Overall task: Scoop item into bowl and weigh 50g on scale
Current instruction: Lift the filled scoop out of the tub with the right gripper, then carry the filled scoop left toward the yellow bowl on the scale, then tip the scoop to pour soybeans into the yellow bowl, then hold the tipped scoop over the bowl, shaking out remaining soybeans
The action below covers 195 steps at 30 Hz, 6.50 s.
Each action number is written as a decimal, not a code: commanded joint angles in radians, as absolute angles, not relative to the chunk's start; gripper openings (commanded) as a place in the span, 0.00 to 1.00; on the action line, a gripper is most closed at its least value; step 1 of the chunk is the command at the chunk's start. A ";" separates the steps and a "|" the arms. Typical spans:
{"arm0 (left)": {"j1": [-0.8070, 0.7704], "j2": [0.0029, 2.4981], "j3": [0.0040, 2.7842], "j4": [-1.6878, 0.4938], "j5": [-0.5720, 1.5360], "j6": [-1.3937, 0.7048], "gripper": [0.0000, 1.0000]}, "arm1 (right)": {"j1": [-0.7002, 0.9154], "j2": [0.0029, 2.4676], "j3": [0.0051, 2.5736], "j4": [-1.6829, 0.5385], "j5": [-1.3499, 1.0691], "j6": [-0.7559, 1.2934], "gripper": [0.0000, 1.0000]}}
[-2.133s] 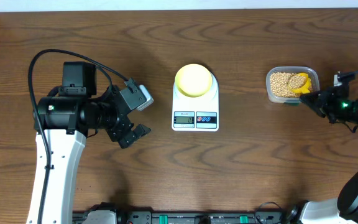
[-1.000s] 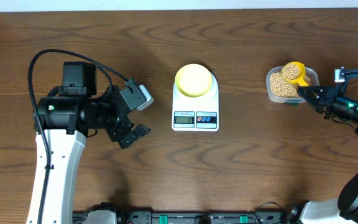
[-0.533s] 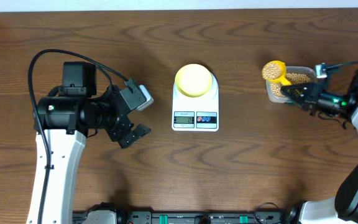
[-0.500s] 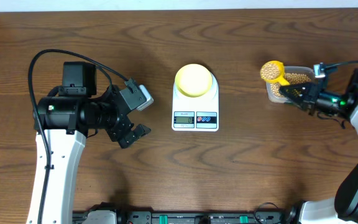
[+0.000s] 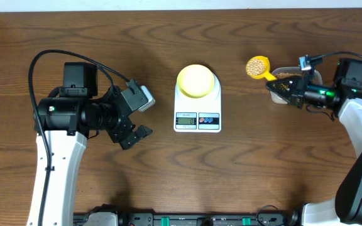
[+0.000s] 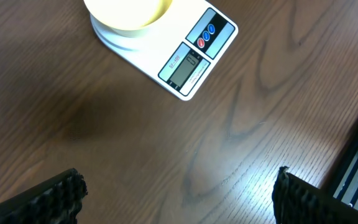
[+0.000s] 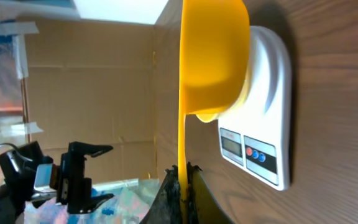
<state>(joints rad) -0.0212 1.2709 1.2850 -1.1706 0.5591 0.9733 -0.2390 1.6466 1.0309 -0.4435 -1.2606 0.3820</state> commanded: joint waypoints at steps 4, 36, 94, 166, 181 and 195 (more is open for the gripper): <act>-0.016 1.274 1.290 -1.174 0.567 0.983 0.98 | -0.135 1.657 1.026 -0.296 -1.293 0.574 0.01; -0.016 1.274 1.290 -1.174 0.567 0.983 0.98 | 0.055 1.657 1.026 0.132 -1.222 0.946 0.01; -0.016 1.274 1.290 -1.174 0.567 0.983 0.98 | 0.226 1.657 1.026 -0.065 -0.815 0.581 0.01; -0.016 1.274 1.290 -1.174 0.567 0.983 0.98 | 0.403 1.657 1.026 -0.162 -0.447 0.220 0.01; -0.016 1.274 1.291 -1.173 0.567 0.983 0.98 | 0.403 1.657 1.026 -0.176 -0.405 0.220 0.01; -0.016 1.274 1.290 -1.173 0.567 0.983 0.98 | 0.403 1.657 1.026 -0.176 -0.395 0.219 0.01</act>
<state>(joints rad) -0.0212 1.2709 1.2850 -1.1706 0.5591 0.9733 0.3973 1.6493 1.0237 -0.1761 -0.4026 0.2359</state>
